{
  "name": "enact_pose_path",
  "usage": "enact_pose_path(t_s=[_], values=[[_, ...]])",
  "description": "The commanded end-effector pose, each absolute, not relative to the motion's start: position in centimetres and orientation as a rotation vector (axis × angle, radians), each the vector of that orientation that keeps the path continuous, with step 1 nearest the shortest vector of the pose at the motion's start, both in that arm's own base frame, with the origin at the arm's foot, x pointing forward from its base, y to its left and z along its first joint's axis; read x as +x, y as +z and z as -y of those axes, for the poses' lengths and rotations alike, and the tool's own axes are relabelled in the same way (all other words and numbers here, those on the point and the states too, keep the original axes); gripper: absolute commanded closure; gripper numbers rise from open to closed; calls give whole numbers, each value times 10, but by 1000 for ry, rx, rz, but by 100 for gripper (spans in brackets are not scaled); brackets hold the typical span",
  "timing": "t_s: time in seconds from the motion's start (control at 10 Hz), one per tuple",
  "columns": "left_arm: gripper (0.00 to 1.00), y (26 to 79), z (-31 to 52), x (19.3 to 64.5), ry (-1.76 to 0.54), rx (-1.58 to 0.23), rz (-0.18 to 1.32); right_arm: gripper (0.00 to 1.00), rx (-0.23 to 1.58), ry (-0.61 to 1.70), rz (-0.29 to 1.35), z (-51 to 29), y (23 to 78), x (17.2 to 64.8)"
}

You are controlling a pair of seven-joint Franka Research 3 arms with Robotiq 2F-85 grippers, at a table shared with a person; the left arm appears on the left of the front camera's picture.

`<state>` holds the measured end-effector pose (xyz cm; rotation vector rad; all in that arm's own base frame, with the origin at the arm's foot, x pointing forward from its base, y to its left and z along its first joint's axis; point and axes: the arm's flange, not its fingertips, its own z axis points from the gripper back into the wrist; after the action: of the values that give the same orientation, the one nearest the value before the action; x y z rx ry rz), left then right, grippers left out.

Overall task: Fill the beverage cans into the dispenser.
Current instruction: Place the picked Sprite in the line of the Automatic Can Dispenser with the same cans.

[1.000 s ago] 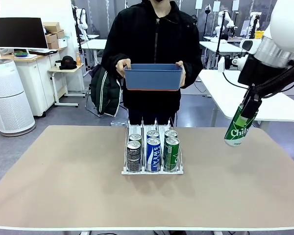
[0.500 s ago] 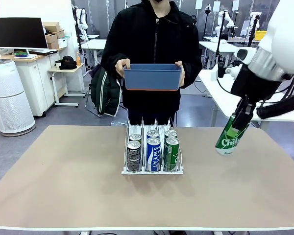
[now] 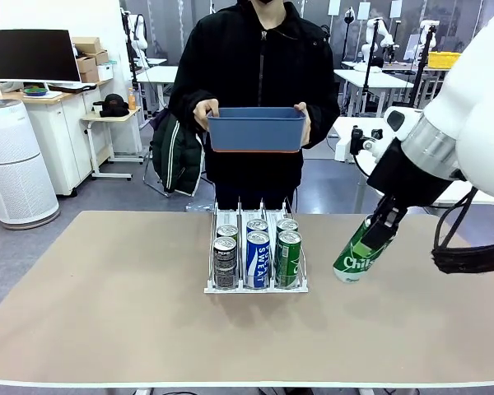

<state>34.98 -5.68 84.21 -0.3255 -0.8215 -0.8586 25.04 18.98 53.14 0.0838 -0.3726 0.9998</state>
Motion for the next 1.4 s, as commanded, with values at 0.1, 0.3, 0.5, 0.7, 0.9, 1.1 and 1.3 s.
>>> enact_pose_path(t_s=[0.1, 0.3, 0.5, 0.7, 0.9, 1.1, 1.3], values=[[0, 843, 57, 349, -847, -347, 828, 42, 140, 980, 401, -211, 498, 259], [0, 843, 57, 349, -847, -347, 828, 42, 181, 985, 406, -222, 483, 268], [0, 843, 57, 349, -847, -347, 828, 42, 177, 975, 423, -230, 467, 274], [0, 843, 57, 349, -847, -347, 828, 42, 150, 971, 443, -237, 453, 280], [0, 843, 57, 349, -847, -347, 828, 42, 154, 967, 442, -240, 440, 289], [0, 843, 57, 349, -847, -347, 828, 42, 183, 1012, 404, -244, 438, 291], [0, 843, 57, 349, -847, -347, 828, 42, 140, 988, 408, -248, 457, 308]])
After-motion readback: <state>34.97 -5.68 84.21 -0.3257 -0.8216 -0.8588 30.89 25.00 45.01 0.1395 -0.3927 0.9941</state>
